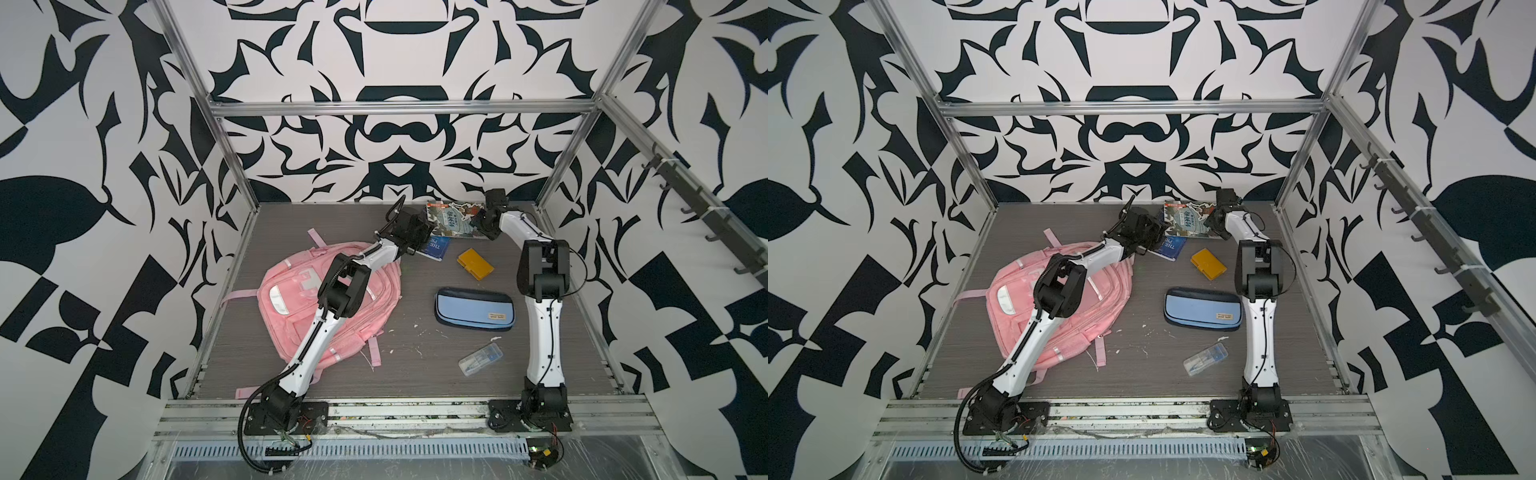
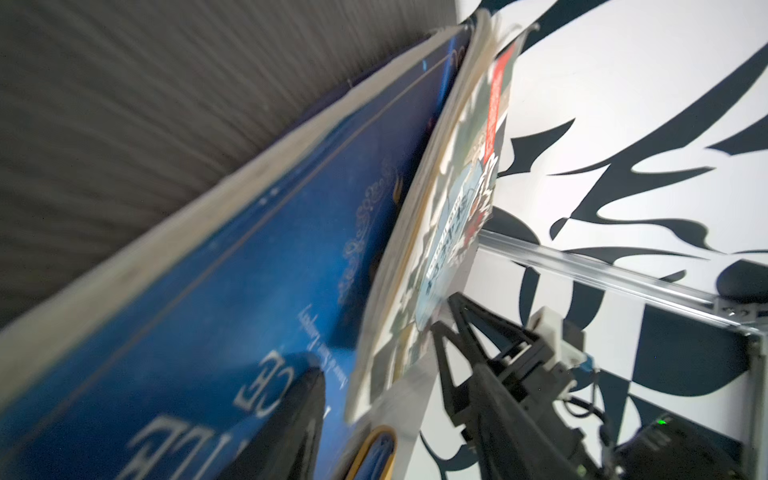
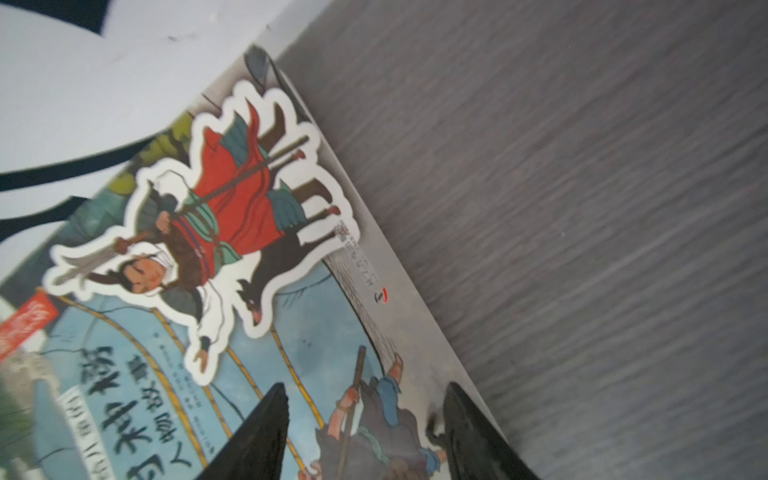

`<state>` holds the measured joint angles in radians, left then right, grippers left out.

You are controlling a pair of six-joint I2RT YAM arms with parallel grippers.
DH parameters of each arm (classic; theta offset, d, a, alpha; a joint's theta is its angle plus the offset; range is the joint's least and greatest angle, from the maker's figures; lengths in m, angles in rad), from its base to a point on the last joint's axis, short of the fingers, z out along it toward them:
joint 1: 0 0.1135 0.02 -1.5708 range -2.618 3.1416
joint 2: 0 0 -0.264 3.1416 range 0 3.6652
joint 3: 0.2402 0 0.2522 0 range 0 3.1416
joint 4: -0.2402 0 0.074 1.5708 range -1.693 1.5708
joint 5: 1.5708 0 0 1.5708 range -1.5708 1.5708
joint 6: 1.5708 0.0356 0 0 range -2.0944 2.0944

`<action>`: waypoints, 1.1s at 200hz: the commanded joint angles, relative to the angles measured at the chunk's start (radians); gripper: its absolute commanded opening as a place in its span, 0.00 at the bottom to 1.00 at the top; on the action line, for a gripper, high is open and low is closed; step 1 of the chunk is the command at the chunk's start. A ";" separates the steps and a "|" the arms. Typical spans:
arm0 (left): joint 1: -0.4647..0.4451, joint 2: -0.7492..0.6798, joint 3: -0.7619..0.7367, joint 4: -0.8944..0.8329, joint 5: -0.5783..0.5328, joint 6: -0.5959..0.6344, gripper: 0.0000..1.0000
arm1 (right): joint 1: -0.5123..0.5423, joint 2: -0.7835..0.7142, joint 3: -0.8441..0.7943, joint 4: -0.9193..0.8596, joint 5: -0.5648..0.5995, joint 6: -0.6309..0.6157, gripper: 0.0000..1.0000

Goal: Pack the student bag
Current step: 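Grip the illustrated picture book's edges with both grippers and lift it upright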

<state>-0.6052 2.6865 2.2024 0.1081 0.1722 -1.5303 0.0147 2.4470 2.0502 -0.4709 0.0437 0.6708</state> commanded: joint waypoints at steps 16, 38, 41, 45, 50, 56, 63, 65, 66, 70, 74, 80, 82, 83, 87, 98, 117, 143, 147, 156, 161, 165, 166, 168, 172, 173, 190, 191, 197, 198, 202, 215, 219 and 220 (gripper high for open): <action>-0.005 0.120 0.048 -0.072 -0.025 -0.036 0.55 | 0.005 -0.026 -0.099 -0.069 -0.038 0.048 0.60; -0.005 0.161 0.117 -0.085 -0.010 -0.019 0.52 | 0.006 -0.038 -0.153 -0.059 -0.048 0.057 0.58; -0.006 0.165 0.124 -0.086 -0.007 -0.017 0.51 | 0.006 -0.038 -0.160 -0.058 -0.048 0.057 0.57; -0.005 0.172 0.135 -0.090 -0.007 -0.013 0.51 | 0.006 -0.039 -0.166 -0.058 -0.050 0.058 0.56; -0.007 0.179 0.145 -0.097 -0.005 -0.011 0.50 | 0.006 -0.043 -0.170 -0.059 -0.053 0.061 0.54; -0.006 0.184 0.156 -0.101 -0.003 -0.011 0.48 | 0.006 -0.046 -0.176 -0.059 -0.057 0.063 0.53; -0.005 0.189 0.155 -0.094 0.000 -0.013 0.44 | 0.006 -0.051 -0.184 -0.058 -0.064 0.068 0.52; -0.006 0.189 0.154 -0.089 0.001 -0.014 0.43 | 0.006 -0.052 -0.185 -0.057 -0.067 0.069 0.51; -0.006 0.188 0.153 -0.086 0.002 -0.014 0.43 | 0.006 -0.053 -0.186 -0.056 -0.068 0.069 0.51; -0.004 0.189 0.147 -0.076 0.002 -0.015 0.41 | 0.007 -0.056 -0.189 -0.055 -0.070 0.071 0.51; -0.003 0.191 0.144 -0.066 0.006 -0.015 0.38 | 0.008 -0.059 -0.192 -0.053 -0.072 0.071 0.51; -0.001 0.188 0.137 -0.055 0.009 -0.016 0.36 | 0.009 -0.063 -0.194 -0.051 -0.072 0.070 0.51; -0.001 0.187 0.134 -0.054 0.009 -0.014 0.35 | 0.010 -0.064 -0.193 -0.052 -0.072 0.070 0.51; 0.000 0.187 0.133 -0.052 0.009 -0.014 0.34 | 0.010 -0.064 -0.194 -0.053 -0.073 0.070 0.51; 0.001 0.184 0.127 -0.049 0.010 -0.013 0.32 | 0.010 -0.067 -0.193 -0.052 -0.071 0.069 0.51; 0.004 0.180 0.120 -0.035 0.009 -0.004 0.10 | 0.009 -0.076 -0.199 -0.052 -0.070 0.067 0.51; 0.010 0.194 0.147 -0.004 0.034 0.018 0.00 | 0.010 -0.096 -0.209 -0.046 -0.079 0.072 0.50; 0.024 0.189 0.165 0.037 0.080 0.070 0.00 | 0.009 -0.149 -0.234 0.026 -0.156 0.110 0.50; 0.026 0.183 0.159 0.053 0.086 0.074 0.00 | 0.010 -0.161 -0.234 0.033 -0.167 0.114 0.50; 0.028 0.165 0.140 0.086 0.098 0.083 0.00 | 0.011 -0.187 -0.232 0.045 -0.182 0.117 0.52; 0.029 0.153 0.133 0.096 0.103 0.090 0.00 | 0.011 -0.205 -0.230 0.049 -0.190 0.116 0.56; 0.030 0.144 0.125 0.106 0.108 0.097 0.00 | 0.011 -0.220 -0.231 0.052 -0.194 0.112 0.60; 0.030 0.142 0.122 0.109 0.110 0.098 0.00 | 0.011 -0.225 -0.231 0.052 -0.195 0.110 0.61; 0.031 0.134 0.119 0.113 0.112 0.101 0.00 | 0.011 -0.233 -0.229 0.052 -0.195 0.108 0.62; 0.033 0.121 0.112 0.124 0.118 0.110 0.00 | 0.011 -0.251 -0.229 0.050 -0.196 0.104 0.63; 0.032 0.117 0.111 0.127 0.121 0.112 0.00 | 0.010 -0.255 -0.229 0.049 -0.196 0.104 0.63; 0.045 0.053 0.080 0.151 0.172 0.171 0.00 | 0.010 -0.335 -0.229 0.039 -0.206 0.097 0.69; 0.046 0.048 0.076 0.152 0.176 0.177 0.00 | 0.010 -0.339 -0.230 0.039 -0.208 0.096 0.70; 0.054 0.021 0.058 0.154 0.201 0.203 0.00 | 0.010 -0.367 -0.232 0.038 -0.218 0.091 0.72; 0.055 0.015 0.055 0.154 0.203 0.207 0.00 | 0.011 -0.371 -0.232 0.039 -0.220 0.091 0.72; 0.061 -0.002 0.037 0.159 0.226 0.223 0.00 | 0.011 -0.391 -0.234 0.039 -0.224 0.086 0.74; 0.089 -0.091 -0.057 0.180 0.298 0.274 0.00 | 0.019 -0.460 -0.248 0.026 -0.230 0.066 0.76; 0.100 -0.118 -0.085 0.183 0.324 0.292 0.00 | 0.023 -0.479 -0.250 0.020 -0.231 0.056 0.76; 0.102 -0.126 -0.090 0.183 0.331 0.296 0.00 | 0.024 -0.483 -0.251 0.019 -0.231 0.053 0.76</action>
<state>-0.5629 2.7419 2.2238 0.2451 0.3542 -1.3689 0.0235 2.1410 1.7973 -0.4404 -0.1524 0.7589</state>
